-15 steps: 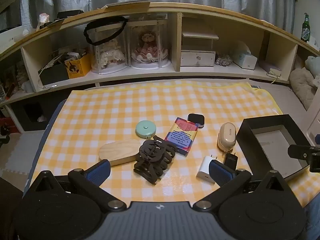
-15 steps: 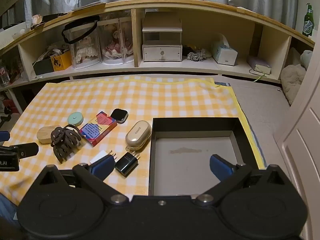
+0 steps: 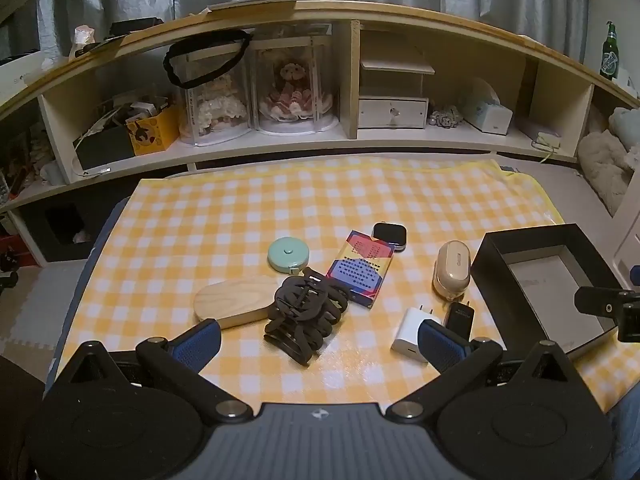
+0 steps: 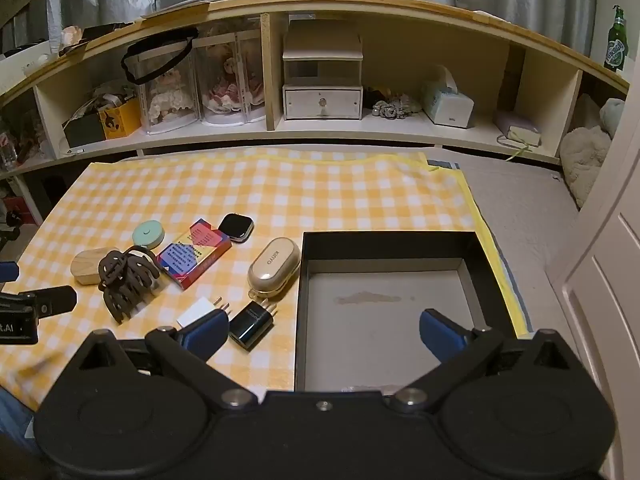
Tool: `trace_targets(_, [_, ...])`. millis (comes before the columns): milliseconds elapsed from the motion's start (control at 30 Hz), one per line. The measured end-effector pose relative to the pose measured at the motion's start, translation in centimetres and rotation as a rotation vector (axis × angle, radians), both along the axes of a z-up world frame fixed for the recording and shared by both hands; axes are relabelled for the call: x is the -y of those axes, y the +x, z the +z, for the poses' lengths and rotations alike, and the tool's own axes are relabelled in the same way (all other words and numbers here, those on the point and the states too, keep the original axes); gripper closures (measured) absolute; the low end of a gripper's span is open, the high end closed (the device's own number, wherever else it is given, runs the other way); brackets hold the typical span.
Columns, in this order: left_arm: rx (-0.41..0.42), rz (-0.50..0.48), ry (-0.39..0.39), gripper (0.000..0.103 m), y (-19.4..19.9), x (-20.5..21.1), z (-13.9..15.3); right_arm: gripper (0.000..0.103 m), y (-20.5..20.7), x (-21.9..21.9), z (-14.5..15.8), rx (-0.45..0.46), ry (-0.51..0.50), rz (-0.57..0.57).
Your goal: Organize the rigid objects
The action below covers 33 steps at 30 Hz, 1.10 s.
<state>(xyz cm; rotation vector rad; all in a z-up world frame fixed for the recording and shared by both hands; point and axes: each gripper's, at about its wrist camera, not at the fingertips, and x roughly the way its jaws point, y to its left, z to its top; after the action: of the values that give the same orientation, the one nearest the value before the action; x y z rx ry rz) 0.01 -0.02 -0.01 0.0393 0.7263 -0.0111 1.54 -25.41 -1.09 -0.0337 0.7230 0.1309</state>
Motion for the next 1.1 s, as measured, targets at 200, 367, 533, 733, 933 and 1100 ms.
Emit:
trace_targets(200, [0.0, 0.0, -0.001, 0.0, 0.0, 0.0, 0.0, 0.0, 0.0, 0.0, 0.0, -0.002, -0.001, 0.0])
trace_targets(367, [-0.002, 0.0, -0.001, 0.0, 0.0, 0.0, 0.0, 0.0, 0.0, 0.1, 0.0, -0.002, -0.002, 0.0])
trace_targets(533, [-0.003, 0.0, -0.001, 0.0, 0.0, 0.0, 0.0, 0.0, 0.1, 0.1, 0.0, -0.004, -0.003, -0.001])
trace_targets(733, [-0.002, -0.002, -0.001, 0.0, 0.0, 0.8, -0.4, 0.0, 0.0, 0.1, 0.0, -0.005, -0.005, -0.001])
trace_targets(933, [0.002, -0.002, -0.007, 0.0, -0.4, 1.5, -0.2, 0.0, 0.0, 0.1, 0.0, -0.006, -0.006, -0.001])
trace_targets(1100, [0.0, -0.006, -0.017, 0.0, -0.1, 0.8, -0.2, 0.0, 0.0, 0.1, 0.0, -0.006, -0.006, -0.002])
